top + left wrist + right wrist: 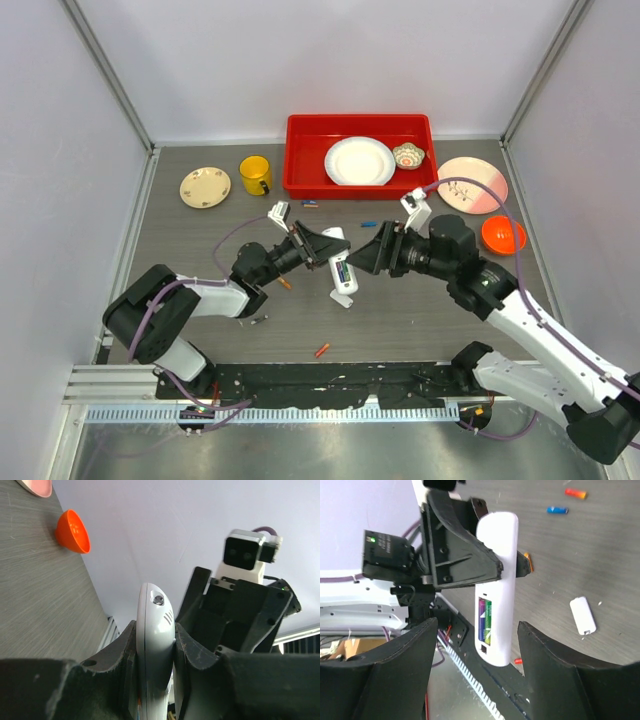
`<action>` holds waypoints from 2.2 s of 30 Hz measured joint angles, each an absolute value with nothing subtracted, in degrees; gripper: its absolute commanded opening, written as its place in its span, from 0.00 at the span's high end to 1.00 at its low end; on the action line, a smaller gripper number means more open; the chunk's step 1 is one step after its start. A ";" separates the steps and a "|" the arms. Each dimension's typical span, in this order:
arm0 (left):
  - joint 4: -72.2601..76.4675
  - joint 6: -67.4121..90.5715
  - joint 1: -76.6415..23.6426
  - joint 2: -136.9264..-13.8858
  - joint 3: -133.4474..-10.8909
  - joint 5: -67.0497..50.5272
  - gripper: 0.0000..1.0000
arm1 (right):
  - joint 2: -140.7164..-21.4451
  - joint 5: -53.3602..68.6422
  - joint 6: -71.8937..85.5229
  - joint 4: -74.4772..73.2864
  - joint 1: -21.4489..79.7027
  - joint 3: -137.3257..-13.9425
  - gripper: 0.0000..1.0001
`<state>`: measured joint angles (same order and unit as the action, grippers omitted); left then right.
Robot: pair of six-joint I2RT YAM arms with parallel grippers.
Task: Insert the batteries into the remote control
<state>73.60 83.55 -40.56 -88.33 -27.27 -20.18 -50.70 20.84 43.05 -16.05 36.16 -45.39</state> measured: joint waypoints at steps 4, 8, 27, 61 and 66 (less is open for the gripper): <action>73.71 83.59 -38.17 -88.20 -26.83 -21.06 1.00 | -47.59 15.14 41.06 -18.85 36.14 -48.25 0.33; 73.52 83.99 -33.36 -85.14 -23.40 -22.11 1.00 | -46.87 8.47 38.61 -22.57 36.12 -47.00 0.41; 71.72 83.11 -26.11 -61.98 -8.71 -27.97 1.00 | -76.14 -8.12 22.26 -26.15 52.75 -46.28 0.31; 68.73 80.82 -26.13 -59.13 -6.92 -30.26 1.00 | -96.82 -3.49 10.24 -27.75 52.77 -56.77 0.47; 68.73 80.82 -26.13 -59.35 -6.92 -30.24 1.00 | -96.88 -3.25 10.26 -27.73 52.77 -56.77 0.54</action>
